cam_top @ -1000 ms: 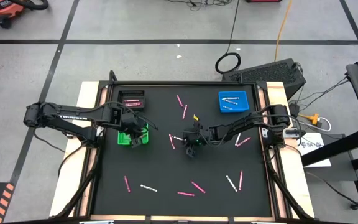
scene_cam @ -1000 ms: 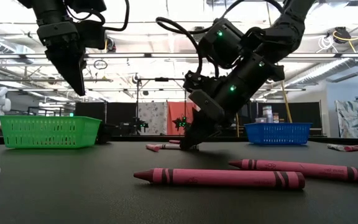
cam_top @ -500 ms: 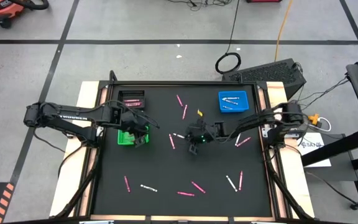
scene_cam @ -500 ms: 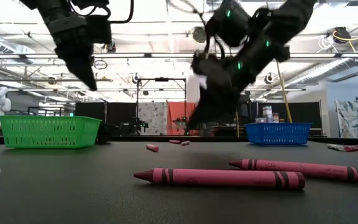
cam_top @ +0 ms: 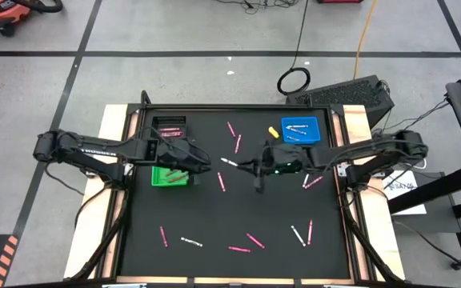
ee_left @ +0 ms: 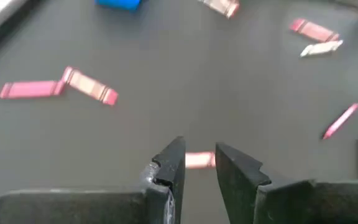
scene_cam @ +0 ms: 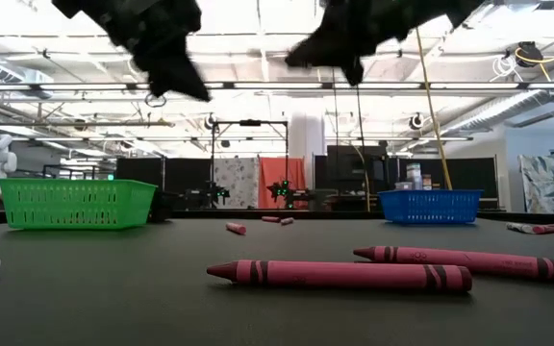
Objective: Sort crayons
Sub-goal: Put the white crayon into the blue bin
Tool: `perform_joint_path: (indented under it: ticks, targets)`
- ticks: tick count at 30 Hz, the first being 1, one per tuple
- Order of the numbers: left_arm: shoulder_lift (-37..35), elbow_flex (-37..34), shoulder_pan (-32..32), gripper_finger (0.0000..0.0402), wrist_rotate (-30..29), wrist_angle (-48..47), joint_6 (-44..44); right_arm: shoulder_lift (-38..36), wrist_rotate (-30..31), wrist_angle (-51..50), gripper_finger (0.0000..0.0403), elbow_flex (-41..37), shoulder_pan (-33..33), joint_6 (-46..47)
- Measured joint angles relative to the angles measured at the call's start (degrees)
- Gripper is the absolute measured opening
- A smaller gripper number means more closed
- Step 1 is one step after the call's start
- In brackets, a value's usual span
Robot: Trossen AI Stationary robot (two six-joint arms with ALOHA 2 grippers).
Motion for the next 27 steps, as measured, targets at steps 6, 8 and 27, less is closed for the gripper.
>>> perform_joint_path:
  ticks: [6, 8, 27]
  targets:
    - [5.55, 0.00, -2.32, 0.0093, 1.29, 18.40, 3.16, -6.26, -0.02, 3.35, 0.0000, 0.04, 1.94, -3.61]
    - [7.48, 0.00, -2.83, 0.0093, 1.32, 24.42, 3.30, -7.66, -0.10, 3.91, 0.0000, 0.04, 2.84, -4.43]
    - [11.18, 0.00, -5.41, 0.0093, 6.28, 55.18, 7.70, -10.78, 0.06, 3.74, 0.0000, 0.07, 7.95, -7.22]
